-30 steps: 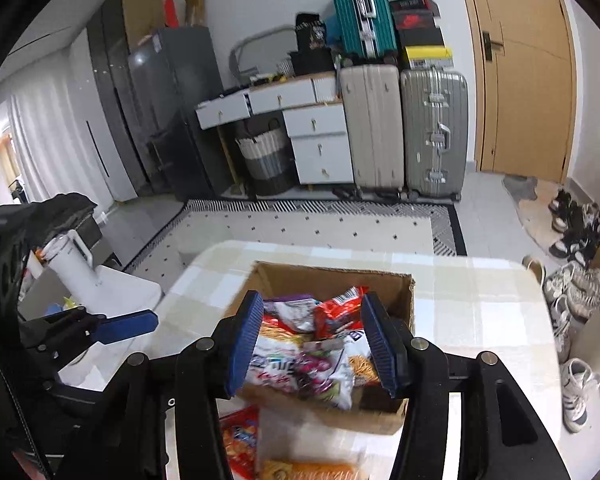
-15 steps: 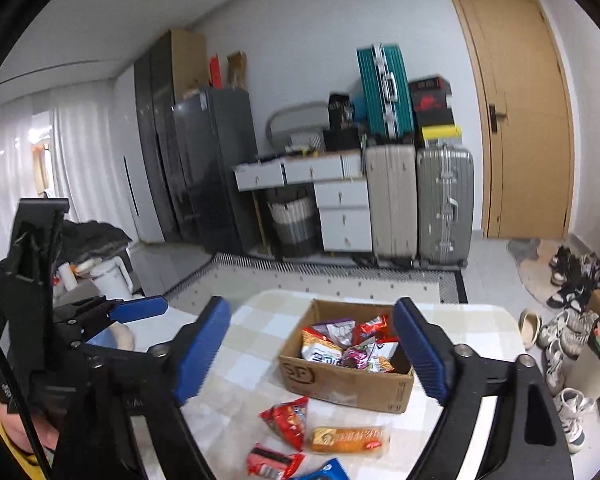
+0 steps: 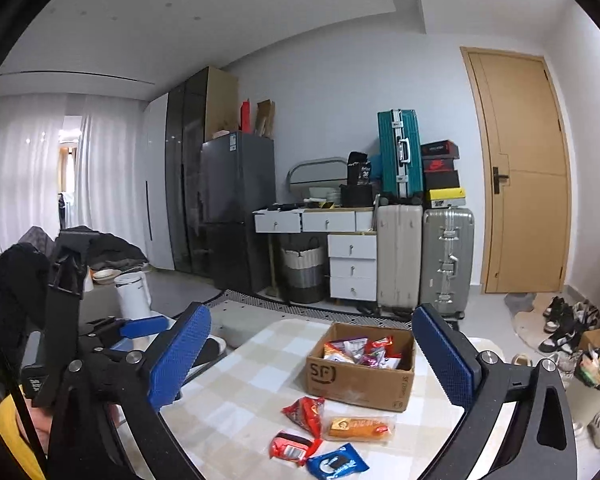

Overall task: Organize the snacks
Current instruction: 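Withdraw both tools from the box toward the remaining snacks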

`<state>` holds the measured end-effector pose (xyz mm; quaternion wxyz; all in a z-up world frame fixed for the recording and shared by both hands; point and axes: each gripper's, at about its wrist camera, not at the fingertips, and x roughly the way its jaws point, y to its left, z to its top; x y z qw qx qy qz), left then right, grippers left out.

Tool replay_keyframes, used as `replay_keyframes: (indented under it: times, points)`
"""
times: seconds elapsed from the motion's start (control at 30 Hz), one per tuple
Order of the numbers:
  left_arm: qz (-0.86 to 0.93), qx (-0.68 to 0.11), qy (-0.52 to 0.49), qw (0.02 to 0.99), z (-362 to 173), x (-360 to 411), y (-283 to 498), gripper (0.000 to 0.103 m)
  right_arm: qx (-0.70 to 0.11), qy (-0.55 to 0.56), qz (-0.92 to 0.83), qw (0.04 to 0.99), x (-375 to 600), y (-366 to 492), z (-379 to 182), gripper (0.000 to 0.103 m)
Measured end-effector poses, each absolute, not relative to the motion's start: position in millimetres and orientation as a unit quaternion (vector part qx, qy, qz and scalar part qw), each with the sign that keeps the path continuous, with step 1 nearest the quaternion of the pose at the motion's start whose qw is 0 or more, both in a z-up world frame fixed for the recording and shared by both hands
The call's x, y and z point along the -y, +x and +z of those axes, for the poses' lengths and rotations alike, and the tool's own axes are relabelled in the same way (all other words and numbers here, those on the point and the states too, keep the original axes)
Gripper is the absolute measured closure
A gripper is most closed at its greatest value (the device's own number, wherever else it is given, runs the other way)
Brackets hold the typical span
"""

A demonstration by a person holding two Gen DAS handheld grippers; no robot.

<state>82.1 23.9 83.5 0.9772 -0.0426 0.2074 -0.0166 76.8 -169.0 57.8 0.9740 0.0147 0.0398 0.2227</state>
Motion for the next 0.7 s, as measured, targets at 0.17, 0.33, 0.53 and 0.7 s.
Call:
replay_keyframes:
  times: [0.17, 0.33, 0.53, 0.7]
  points:
    - [-0.014, -0.186, -0.026, 0.982, 68.3, -25.8, 59.9, 0.000, -0.040, 0.019, 0.227, 0.973, 171.2, 69.6, 38.9, 0.001]
    - [-0.003, -0.199, -0.018, 0.980, 39.4, -23.1, 56.1, 0.000, -0.048, 0.018, 0.229, 0.972, 175.8, 72.6, 10.6, 0.001]
    - [-0.019, -0.253, -0.013, 0.967, 2.7, -9.5, 89.5, 0.000, -0.097, 0.042, 0.224, 0.969, 180.2, 97.9, -28.6, 0.001]
    - [-0.025, -0.278, -0.013, 0.960, -22.8, -3.0, 116.6, 0.000, -0.118, 0.042, 0.222, 0.967, 177.9, 114.0, -52.3, 0.001]
